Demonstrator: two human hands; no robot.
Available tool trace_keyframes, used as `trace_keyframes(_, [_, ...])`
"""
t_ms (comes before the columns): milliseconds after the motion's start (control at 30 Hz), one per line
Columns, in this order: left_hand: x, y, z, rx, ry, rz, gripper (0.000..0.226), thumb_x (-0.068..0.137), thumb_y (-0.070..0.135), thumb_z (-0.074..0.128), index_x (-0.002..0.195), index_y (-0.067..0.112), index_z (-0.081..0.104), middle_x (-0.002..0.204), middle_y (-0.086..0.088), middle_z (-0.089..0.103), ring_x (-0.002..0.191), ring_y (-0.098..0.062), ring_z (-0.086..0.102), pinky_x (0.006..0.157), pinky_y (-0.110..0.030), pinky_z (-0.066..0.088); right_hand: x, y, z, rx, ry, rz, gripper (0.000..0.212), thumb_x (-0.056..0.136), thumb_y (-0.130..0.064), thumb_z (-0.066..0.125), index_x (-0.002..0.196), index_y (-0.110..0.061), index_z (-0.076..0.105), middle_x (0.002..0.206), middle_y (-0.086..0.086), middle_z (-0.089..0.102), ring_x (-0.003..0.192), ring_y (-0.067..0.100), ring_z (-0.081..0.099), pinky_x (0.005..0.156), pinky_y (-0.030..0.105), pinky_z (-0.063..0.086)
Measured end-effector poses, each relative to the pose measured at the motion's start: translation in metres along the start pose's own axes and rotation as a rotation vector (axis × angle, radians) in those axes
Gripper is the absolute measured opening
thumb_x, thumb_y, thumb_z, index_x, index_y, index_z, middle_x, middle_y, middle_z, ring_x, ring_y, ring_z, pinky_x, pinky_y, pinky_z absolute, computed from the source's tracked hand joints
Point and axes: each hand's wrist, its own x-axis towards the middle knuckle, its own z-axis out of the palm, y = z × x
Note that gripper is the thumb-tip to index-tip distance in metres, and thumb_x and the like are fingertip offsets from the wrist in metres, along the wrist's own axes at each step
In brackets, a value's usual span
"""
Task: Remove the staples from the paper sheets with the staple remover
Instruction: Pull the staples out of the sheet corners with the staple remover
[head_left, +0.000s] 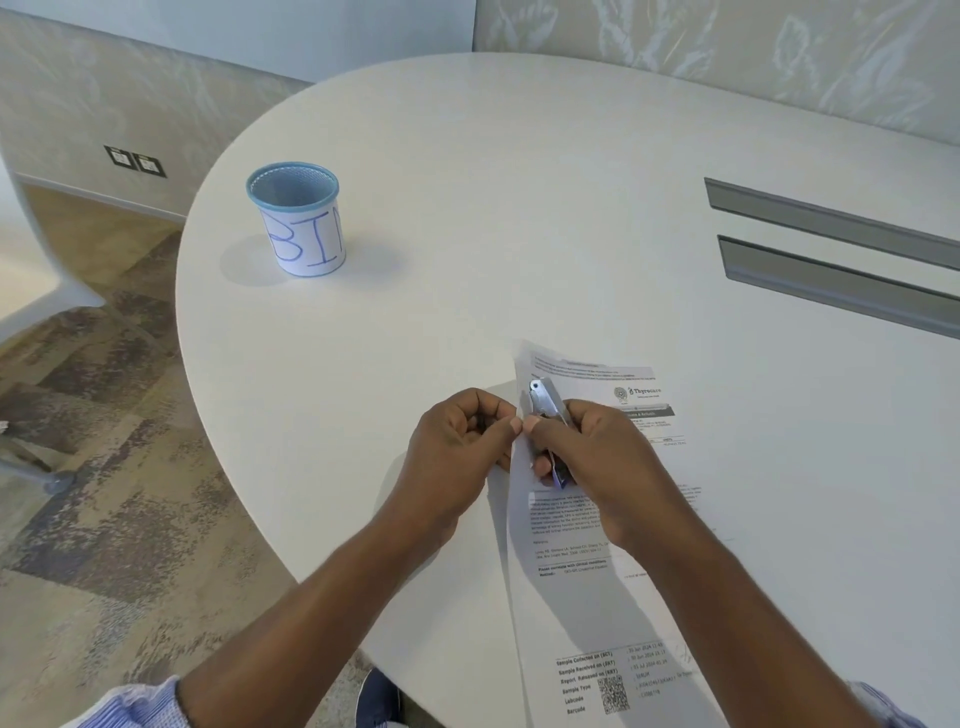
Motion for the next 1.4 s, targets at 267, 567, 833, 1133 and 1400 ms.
trace_keyframes(267, [-0.013, -0.007, 0.005, 0.087, 0.053, 0.146, 0.010, 0.094, 0.024, 0.067, 0.085, 0.020, 0.070, 0.081, 0.001, 0.077, 0.074, -0.015, 0.071, 0.070, -0.032, 0.058, 0.003, -0.015, -0.002, -0.040, -0.003, 0.105, 0.007, 0.079, -0.011, 0.070, 0.075, -0.006, 0.068, 0.056, 0.005, 0.063, 0.054, 0.018, 0.056, 0.063, 0.033, 0.051])
trace_keyframes(567, [-0.015, -0.004, 0.006, 0.144, 0.072, 0.178, 0.017, 0.095, 0.028, 0.064, 0.083, 0.017, 0.068, 0.075, -0.001, 0.078, 0.074, -0.027, 0.074, 0.068, -0.032, 0.058, 0.000, -0.013, 0.000, -0.142, -0.008, -0.011, 0.022, 0.072, -0.031, 0.069, 0.074, -0.008, 0.069, 0.056, -0.001, 0.063, 0.052, 0.010, 0.056, 0.057, 0.026, 0.048])
trace_keyframes(833, [-0.011, -0.004, 0.008, 0.147, 0.160, 0.029, 0.022, 0.084, 0.029, 0.062, 0.076, 0.009, 0.063, 0.065, -0.002, 0.075, 0.059, -0.015, 0.072, 0.062, -0.029, 0.059, -0.002, 0.000, 0.001, -0.419, 0.100, -0.250, 0.023, 0.068, -0.053, 0.058, 0.069, -0.030, 0.060, 0.069, 0.001, 0.065, 0.057, 0.013, 0.055, 0.053, 0.026, 0.044])
trace_keyframes(1133, [-0.006, -0.006, 0.006, 0.006, 0.152, -0.133, 0.015, 0.077, 0.023, 0.064, 0.071, 0.010, 0.066, 0.062, -0.007, 0.072, 0.052, -0.022, 0.068, 0.050, -0.030, 0.054, -0.002, 0.008, 0.000, -0.120, 0.099, -0.239, 0.028, 0.085, -0.027, 0.066, 0.078, -0.002, 0.057, 0.059, -0.002, 0.055, 0.053, 0.010, 0.053, 0.052, 0.021, 0.047])
trace_keyframes(1400, [-0.008, -0.004, -0.007, 0.121, 0.154, -0.157, 0.017, 0.077, 0.023, 0.060, 0.074, 0.006, 0.062, 0.059, -0.014, 0.073, 0.045, -0.027, 0.064, 0.050, -0.035, 0.052, 0.008, 0.002, -0.002, 0.167, -0.039, -0.094, 0.031, 0.099, -0.009, 0.059, 0.068, -0.014, 0.064, 0.061, 0.007, 0.061, 0.055, 0.018, 0.056, 0.058, 0.030, 0.046])
